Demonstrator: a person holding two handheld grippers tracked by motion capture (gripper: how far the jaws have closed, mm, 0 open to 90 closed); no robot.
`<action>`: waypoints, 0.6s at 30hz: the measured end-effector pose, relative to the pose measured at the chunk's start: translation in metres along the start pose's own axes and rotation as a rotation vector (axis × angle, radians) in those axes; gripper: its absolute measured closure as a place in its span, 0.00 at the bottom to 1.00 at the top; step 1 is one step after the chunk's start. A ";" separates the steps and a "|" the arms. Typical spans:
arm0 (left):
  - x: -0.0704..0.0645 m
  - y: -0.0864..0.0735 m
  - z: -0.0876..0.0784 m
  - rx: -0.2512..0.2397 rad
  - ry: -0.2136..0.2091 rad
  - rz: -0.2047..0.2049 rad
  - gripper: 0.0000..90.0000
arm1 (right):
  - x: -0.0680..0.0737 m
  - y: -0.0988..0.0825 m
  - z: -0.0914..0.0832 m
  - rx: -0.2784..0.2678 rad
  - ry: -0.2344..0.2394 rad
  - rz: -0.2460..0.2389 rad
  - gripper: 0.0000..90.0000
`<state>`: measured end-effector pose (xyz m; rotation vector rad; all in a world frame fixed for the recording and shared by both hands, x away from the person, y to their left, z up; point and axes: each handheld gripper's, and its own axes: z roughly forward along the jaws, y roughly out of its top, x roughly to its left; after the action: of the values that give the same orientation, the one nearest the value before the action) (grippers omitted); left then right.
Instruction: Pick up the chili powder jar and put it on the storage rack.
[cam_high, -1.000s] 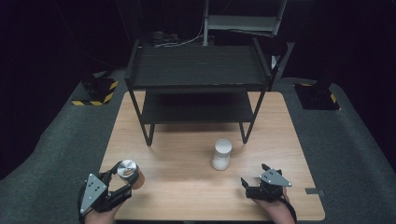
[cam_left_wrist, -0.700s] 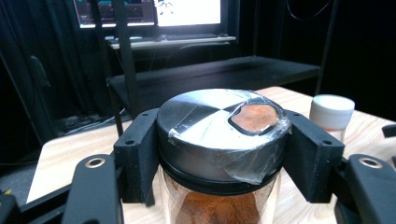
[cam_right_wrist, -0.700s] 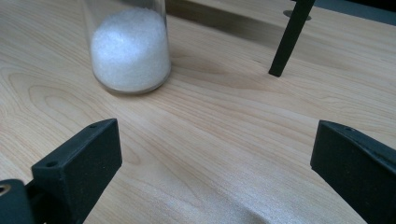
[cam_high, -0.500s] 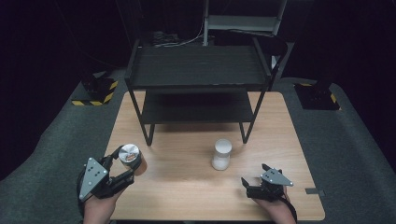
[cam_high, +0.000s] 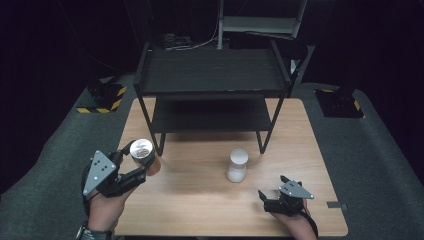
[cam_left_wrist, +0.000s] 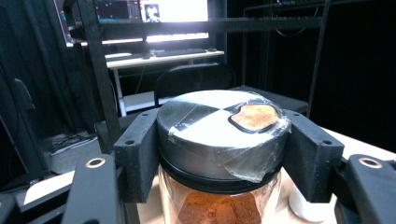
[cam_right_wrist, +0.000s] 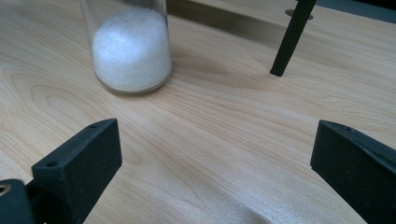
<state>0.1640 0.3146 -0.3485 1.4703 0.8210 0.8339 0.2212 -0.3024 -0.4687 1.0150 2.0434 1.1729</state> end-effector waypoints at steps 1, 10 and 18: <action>0.000 0.002 0.001 -0.004 -0.001 0.001 0.39 | 0.000 0.000 0.000 0.000 0.001 0.001 0.02; 0.002 0.021 0.013 -0.027 0.006 -0.011 0.39 | -0.001 0.000 0.000 -0.004 0.004 0.004 0.02; 0.005 0.038 0.026 -0.033 0.010 -0.001 0.39 | -0.001 -0.001 0.000 -0.006 0.004 0.005 0.02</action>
<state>0.1899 0.3042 -0.3113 1.4379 0.8119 0.8506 0.2218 -0.3033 -0.4694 1.0157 2.0400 1.1836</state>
